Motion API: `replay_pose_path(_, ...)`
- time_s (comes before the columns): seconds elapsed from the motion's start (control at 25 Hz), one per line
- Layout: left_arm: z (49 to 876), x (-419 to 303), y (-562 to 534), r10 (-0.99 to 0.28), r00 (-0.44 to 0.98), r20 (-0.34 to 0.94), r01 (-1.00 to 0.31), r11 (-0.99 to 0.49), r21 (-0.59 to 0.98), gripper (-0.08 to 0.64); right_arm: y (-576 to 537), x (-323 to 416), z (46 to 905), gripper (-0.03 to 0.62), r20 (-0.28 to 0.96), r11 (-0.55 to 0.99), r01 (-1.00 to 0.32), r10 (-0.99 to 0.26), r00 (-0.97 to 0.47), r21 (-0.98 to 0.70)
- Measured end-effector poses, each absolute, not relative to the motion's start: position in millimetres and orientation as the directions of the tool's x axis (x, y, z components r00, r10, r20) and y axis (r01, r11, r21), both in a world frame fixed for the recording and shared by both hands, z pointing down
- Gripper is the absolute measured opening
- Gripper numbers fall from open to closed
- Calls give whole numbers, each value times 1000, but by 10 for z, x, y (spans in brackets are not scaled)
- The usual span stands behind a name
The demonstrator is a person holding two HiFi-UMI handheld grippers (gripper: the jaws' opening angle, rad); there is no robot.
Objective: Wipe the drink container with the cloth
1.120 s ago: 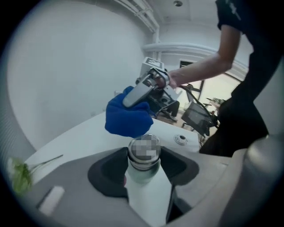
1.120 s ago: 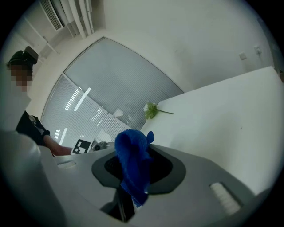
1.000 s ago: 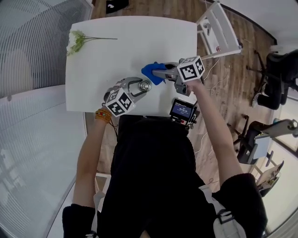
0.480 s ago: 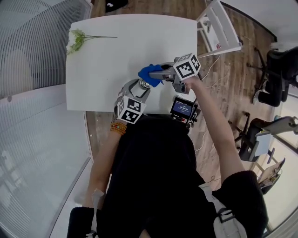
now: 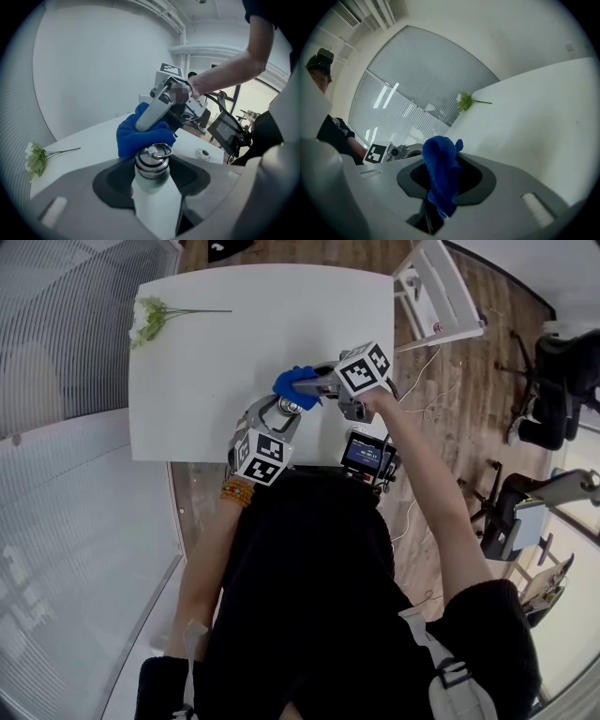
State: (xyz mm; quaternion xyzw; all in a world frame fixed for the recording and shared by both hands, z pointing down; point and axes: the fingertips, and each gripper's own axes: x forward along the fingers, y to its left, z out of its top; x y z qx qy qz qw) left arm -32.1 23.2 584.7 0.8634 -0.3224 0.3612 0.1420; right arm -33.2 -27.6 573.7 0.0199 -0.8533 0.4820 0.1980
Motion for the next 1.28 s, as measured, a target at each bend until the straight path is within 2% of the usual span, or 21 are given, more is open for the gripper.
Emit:
replay_pose_path(0.16,5837,-312,256,-440,532,724,-651,-759,16,246,-247,-254,5992,112,508,628,-314,152,-848,-712)
replay_pose_path(0.8,5855,-310,241,-440,520,732,-646,-763,1,250,-335,-236,6184,107,520,574,-364,128,-845,-734)
replay_pose_path(1.28,5880,-312,236,-450,513,731,-641,-767,-22,253,-308,-85,6838,104,680,558,-533,78,-729,-636)
